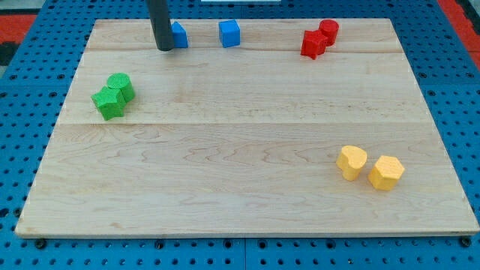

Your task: Push the blue triangle to the left side of the board

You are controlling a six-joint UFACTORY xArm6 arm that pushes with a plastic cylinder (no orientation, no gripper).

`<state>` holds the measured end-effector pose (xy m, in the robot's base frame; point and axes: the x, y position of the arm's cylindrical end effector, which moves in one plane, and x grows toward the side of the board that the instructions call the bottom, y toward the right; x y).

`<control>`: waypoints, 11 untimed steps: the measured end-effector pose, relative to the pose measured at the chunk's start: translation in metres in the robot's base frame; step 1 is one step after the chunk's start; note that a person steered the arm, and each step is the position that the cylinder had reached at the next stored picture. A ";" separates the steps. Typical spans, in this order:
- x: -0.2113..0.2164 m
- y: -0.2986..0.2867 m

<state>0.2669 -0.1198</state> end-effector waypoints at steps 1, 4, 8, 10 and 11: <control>-0.001 0.053; -0.056 -0.046; -0.074 0.007; -0.046 0.027; -0.032 0.022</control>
